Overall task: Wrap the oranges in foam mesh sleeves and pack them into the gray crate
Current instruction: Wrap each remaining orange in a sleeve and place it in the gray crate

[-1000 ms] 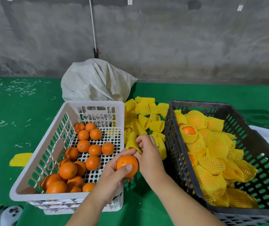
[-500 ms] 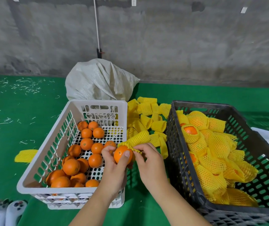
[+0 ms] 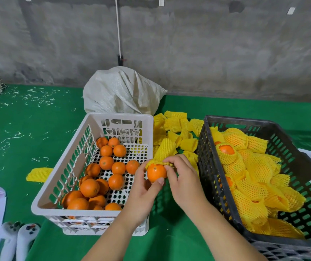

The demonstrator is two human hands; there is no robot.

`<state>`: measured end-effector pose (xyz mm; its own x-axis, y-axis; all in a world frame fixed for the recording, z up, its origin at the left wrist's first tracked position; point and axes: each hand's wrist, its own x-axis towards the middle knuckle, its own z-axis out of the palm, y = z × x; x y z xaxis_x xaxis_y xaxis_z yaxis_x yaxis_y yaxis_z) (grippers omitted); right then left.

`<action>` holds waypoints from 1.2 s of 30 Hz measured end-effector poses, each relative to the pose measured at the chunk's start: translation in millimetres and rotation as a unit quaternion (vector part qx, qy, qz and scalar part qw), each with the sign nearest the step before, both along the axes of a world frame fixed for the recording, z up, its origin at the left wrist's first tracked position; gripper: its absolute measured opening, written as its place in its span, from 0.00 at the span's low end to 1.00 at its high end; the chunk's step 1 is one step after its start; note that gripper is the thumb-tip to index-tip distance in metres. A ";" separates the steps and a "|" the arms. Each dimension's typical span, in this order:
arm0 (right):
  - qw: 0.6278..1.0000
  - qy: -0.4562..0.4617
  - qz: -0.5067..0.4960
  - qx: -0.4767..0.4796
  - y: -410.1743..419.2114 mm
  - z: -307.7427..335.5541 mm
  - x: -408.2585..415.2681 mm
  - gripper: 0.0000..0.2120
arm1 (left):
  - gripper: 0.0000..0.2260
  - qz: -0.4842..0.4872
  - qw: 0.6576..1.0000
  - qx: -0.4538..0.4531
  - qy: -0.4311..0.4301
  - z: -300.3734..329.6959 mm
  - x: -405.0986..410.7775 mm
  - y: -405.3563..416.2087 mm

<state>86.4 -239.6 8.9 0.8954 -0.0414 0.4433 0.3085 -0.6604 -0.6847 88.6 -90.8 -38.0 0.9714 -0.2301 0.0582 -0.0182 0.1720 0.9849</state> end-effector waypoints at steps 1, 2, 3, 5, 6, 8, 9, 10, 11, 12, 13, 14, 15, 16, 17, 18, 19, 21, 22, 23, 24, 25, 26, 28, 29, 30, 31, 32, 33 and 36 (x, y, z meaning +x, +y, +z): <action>1.000 -0.006 0.018 -0.025 -2.0 4.0 -2.2 0.06 | 0.24 0.025 1.000 -0.013 -0.003 1.1 -1.7 -1.4; 0.998 -0.013 0.042 -0.054 -3.2 7.0 -5.3 0.06 | 0.23 0.055 0.998 -0.024 -0.002 2.2 -2.6 -2.7; 0.994 -0.019 0.065 -0.084 -3.2 9.0 -9.2 0.06 | 0.21 0.083 0.996 -0.030 -0.002 2.0 -2.9 -3.2; 0.988 -0.030 0.088 -0.127 -0.2 10.3 -16.9 0.06 | 0.20 0.104 0.993 -0.054 -0.004 2.0 -3.4 -4.1; 0.987 -0.037 0.086 -0.133 1.7 9.5 -18.8 0.07 | 0.20 0.104 0.992 -0.068 -0.002 3.0 -3.6 -4.6; 0.992 -0.036 0.069 -0.102 5.4 4.5 -18.1 0.09 | 0.20 0.103 0.991 -0.090 0.010 2.4 -3.1 -4.7; 0.996 -0.021 0.060 -0.068 6.7 0.4 -16.8 0.12 | 0.20 0.105 0.990 -0.097 0.017 3.2 -2.8 -4.5; 0.998 0.002 0.053 -0.035 7.8 -3.9 -15.7 0.15 | 0.19 0.109 0.989 -0.100 0.022 6.0 -3.0 -4.3; 0.999 0.024 0.046 -0.007 8.9 -8.3 -15.1 0.18 | 0.19 0.109 0.989 -0.097 0.021 8.3 -2.8 -4.5; 0.999 0.035 0.041 0.009 9.9 -12.5 -14.7 0.20 | 0.18 0.103 0.990 -0.091 0.017 11.8 -2.9 -5.3; 0.999 0.031 0.034 0.015 10.8 -15.7 -14.7 0.20 | 0.17 0.093 0.992 -0.090 0.010 14.8 -3.2 -5.9; 0.999 0.016 0.027 0.011 11.6 -17.6 -14.9 0.20 | 0.16 0.085 0.992 -0.094 0.007 18.3 -4.2 -6.5; 1.000 -0.003 0.024 0.000 12.1 -18.4 -15.1 0.20 | 0.16 0.081 0.992 -0.098 0.008 19.6 -5.1 -6.6; 0.999 -0.025 0.023 -0.013 12.2 -18.8 -15.1 0.20 | 0.18 0.073 0.992 -0.101 0.012 20.6 -6.3 -6.5; 0.998 -0.049 0.022 -0.024 12.1 -19.1 -14.4 0.20 | 0.18 0.060 0.993 -0.103 0.013 20.0 -6.7 -5.6; 0.997 -0.073 0.020 -0.030 11.6 -18.9 -13.5 0.19 | 0.17 0.048 0.994 -0.101 0.011 20.2 -7.4 -5.2; 0.995 -0.093 0.014 -0.033 10.5 -17.8 -12.1 0.18 | 0.16 0.038 0.995 -0.095 0.009 19.9 -7.6 -4.7; 0.991 -0.122 0.007 -0.053 6.4 -13.9 -8.1 0.14 | 0.18 0.044 0.995 -0.086 0.008 18.5 -7.9 -4.2; 0.989 -0.133 0.006 -0.070 4.4 -12.3 -6.3 0.12 | 0.19 0.053 0.995 -0.083 0.011 18.5 -7.5 -4.0; 0.986 -0.145 0.006 -0.086 3.2 -11.1 -5.5 0.11 | 0.18 0.060 0.995 -0.081 0.015 17.6 -6.4 -4.0; 0.983 -0.157 0.007 -0.100 3.4 -10.4 -5.9 0.09 | 0.15 0.064 0.995 -0.080 0.020 17.3 -5.3 -4.3; 0.979 -0.169 0.013 -0.110 5.0 -10.3 -7.5 0.09 | 0.10 0.062 0.995 -0.077 0.021 15.9 -4.4 -4.0; 0.977 -0.178 0.022 -0.114 7.9 -10.7 -10.3 0.09 | 0.06 0.060 0.995 -0.076 0.022 14.5 -3.8 -3.5; 0.979 -0.171 0.037 -0.105 14.4 -13.2 -16.7 0.09 | 0.08 0.054 0.995 -0.078 0.021 12.9 -3.1 -1.3; 0.982 -0.158 0.035 -0.100 15.9 -14.3 -18.7 0.09 | 0.11 0.042 0.995 -0.083 0.022 13.5 -3.8 -0.2; 0.985 -0.142 0.026 -0.096 15.9 -15.2 -19.9 0.10 | 0.13 0.026 0.995 -0.092 0.030 13.7 -4.4 0.9; 0.988 -0.125 0.015 -0.093 15.0 -16.0 -20.6 0.12 | 0.15 0.008 0.994 -0.104 0.046 13.8 -4.7 2.0; 0.990 -0.112 0.011 -0.090 13.4 -16.7 -21.2 0.13 | 0.16 -0.007 0.991 -0.118 0.063 14.1 -4.9 2.9; 0.990 -0.105 0.013 -0.088 11.3 -17.6 -21.6 0.15 | 0.18 -0.016 0.988 -0.131 0.075 14.4 -4.8 3.4; 0.988 -0.113 0.023 -0.102 6.0 -20.6 -20.4 0.18 | 0.16 -0.015 0.985 -0.150 0.086 12.1 -2.9 3.5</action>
<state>66.0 -233.6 -11.7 0.7712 0.1079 0.6274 0.4708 -0.7600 -0.4480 85.7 -87.2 -25.9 0.9659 -0.2560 -0.0379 0.1546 0.4533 0.8779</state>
